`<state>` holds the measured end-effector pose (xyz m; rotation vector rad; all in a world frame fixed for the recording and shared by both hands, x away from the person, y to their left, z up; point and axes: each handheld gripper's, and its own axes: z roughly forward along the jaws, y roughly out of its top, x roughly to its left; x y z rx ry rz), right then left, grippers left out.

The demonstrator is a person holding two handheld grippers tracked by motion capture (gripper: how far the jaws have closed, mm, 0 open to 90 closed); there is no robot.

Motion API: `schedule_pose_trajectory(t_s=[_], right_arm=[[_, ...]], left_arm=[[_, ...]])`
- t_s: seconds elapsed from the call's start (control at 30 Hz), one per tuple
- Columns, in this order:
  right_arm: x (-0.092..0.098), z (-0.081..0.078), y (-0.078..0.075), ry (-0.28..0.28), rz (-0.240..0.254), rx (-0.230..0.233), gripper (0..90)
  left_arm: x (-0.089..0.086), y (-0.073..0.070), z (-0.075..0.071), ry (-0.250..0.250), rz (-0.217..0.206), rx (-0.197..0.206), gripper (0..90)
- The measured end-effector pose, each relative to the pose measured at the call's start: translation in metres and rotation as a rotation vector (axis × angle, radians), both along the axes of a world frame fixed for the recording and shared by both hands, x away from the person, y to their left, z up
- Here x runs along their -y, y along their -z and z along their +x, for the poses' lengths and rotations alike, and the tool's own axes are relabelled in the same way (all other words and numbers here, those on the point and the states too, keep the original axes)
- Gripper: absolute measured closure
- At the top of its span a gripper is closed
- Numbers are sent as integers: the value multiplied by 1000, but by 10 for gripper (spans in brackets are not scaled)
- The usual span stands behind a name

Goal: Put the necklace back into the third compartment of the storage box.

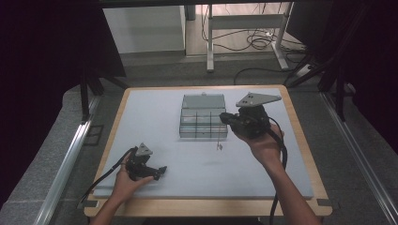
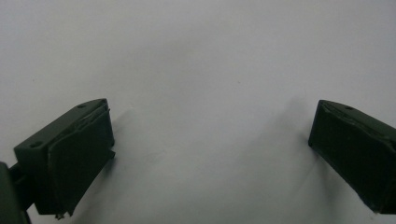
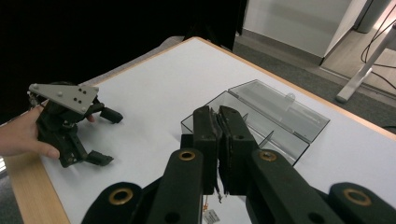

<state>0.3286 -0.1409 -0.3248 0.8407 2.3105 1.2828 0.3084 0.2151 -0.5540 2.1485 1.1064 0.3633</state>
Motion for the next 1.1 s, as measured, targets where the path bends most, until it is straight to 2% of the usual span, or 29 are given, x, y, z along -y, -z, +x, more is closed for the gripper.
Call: schedule_pose_trajectory(t_s=[0.43, 0.73, 1.1], right_arm=[[-6, 18, -11, 32, 8, 4, 849], [-10, 34, -10, 61, 25, -12, 849], [-17, 63, -7, 105, 21, -30, 848]], left_arm=[[0, 0, 0, 0, 0, 0, 0], [0, 0, 0, 0, 0, 0, 0], [0, 0, 0, -1, -1, 4, 0]])
